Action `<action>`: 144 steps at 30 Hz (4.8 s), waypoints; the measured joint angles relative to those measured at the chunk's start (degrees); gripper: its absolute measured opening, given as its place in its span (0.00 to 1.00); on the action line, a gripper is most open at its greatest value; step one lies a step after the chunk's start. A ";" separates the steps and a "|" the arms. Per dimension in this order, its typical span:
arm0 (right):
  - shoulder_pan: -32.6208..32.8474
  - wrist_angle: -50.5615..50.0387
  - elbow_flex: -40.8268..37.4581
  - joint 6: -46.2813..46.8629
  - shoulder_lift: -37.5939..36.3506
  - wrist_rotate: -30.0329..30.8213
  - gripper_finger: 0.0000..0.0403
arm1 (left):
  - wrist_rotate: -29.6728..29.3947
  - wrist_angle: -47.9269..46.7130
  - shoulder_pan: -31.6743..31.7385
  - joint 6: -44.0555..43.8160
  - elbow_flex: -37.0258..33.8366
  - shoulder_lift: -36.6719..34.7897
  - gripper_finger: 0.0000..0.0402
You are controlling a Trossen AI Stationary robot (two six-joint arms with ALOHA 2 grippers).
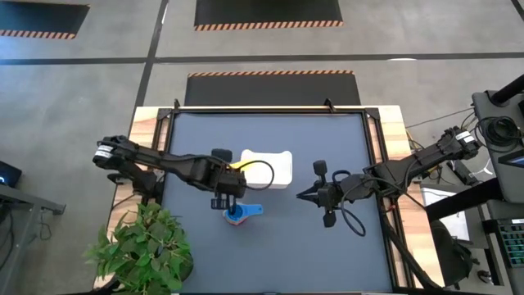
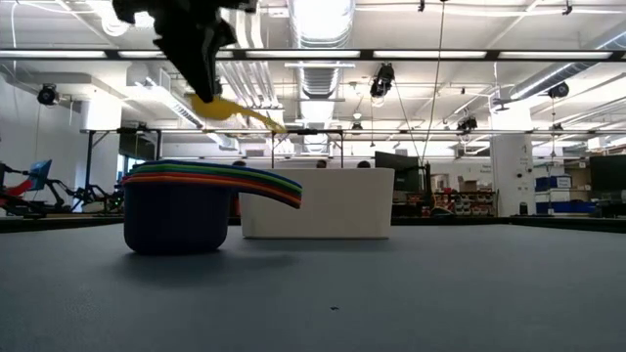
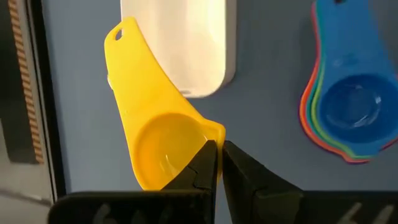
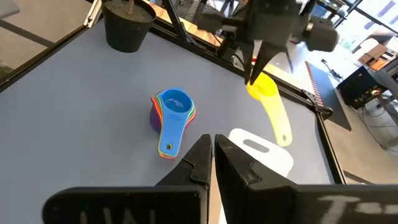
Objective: Nest measuring cups in basket
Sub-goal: Stack the yellow measuring cup on the dark blue measuring cup
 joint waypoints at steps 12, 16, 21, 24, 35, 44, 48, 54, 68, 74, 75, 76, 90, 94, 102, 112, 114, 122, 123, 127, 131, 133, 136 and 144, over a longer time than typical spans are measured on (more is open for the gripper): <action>0.00 0.00 0.00 -0.02 0.00 0.00 0.02 | 5.64 2.32 -4.28 3.25 3.54 0.00 0.00; 0.00 0.00 0.00 -0.02 0.00 0.00 0.02 | 5.36 4.38 -6.82 2.45 3.41 0.02 0.00; 0.00 0.00 0.00 -0.02 0.00 0.00 0.02 | 5.27 6.94 -10.38 2.53 2.97 0.02 0.00; 0.00 0.00 0.00 -0.02 0.00 0.00 0.02 | 5.27 6.97 -12.31 2.56 2.34 0.02 0.00; 0.04 0.02 0.00 1.50 0.00 -0.04 0.02 | 4.32 11.15 -17.80 3.09 -1.13 0.02 0.00; 0.07 0.36 -0.74 3.98 0.02 -0.15 0.02 | 4.21 14.08 -18.87 5.22 -6.83 0.07 0.00; 0.07 0.47 -0.93 4.59 0.02 -0.14 0.02 | 3.91 16.14 -18.83 7.26 -8.53 0.07 0.00; 0.07 0.50 -1.33 5.09 0.02 -0.13 0.02 | 2.97 17.99 -18.83 7.78 -10.93 0.07 0.00; 0.07 0.46 -1.55 4.09 0.02 -0.11 0.02 | 2.62 21.91 -18.70 7.95 -13.51 0.20 0.00; 0.07 0.46 -1.55 3.96 0.02 -0.11 0.02 | 2.62 22.92 -18.65 7.25 -15.12 0.24 0.00; 0.07 0.46 -1.55 3.98 0.02 -0.11 0.02 | 2.62 23.28 -18.65 7.08 -15.33 0.24 0.00; 0.07 0.46 -1.55 4.02 0.02 -0.11 0.02 | 2.62 23.79 -18.65 7.08 -15.47 0.24 0.00; 0.07 0.46 -1.55 4.03 0.02 -0.11 0.02 | 2.56 25.84 -17.99 6.41 -15.74 0.26 0.00; 0.07 0.46 -1.55 4.02 0.02 -0.11 0.02 | 2.56 26.07 -17.98 5.79 -15.74 0.26 0.00; 0.06 0.46 -1.55 4.02 0.02 -0.11 0.02 | 2.56 26.24 -17.98 5.90 -15.74 0.76 0.00; 0.07 0.45 -1.55 4.00 0.02 -0.11 0.02 | 2.58 25.61 -17.95 6.01 -15.74 1.49 0.00; 0.07 0.46 -1.55 4.00 0.02 -0.11 0.02 | 2.56 25.46 -17.97 6.01 -15.74 1.51 0.00; 0.07 0.44 -1.55 4.00 0.02 -0.11 0.02 | 2.56 25.37 -17.95 6.01 -15.74 1.51 0.00; 0.06 0.44 -1.55 4.00 0.02 -0.11 0.02 | 2.57 25.37 -17.95 6.00 -15.74 1.51 0.00; 0.06 0.44 -1.55 3.98 0.02 -0.11 0.02 | 2.58 25.39 -17.95 6.00 -15.98 1.51 0.00; 0.07 0.44 -1.55 4.00 0.02 -0.10 0.02 | 2.58 25.39 -17.97 6.00 -16.39 1.51 0.00; 0.06 0.44 -1.55 4.00 0.02 -0.11 0.02 | 2.58 25.42 -17.95 5.98 -16.46 1.51 0.00; 0.07 0.44 -1.55 4.00 0.02 -0.10 0.02 | 2.58 25.76 -17.96 5.95 -16.46 1.51 0.00; 0.06 0.42 -1.55 4.00 0.02 -0.09 0.02 | 2.59 25.83 -17.95 5.55 -16.46 1.51 0.00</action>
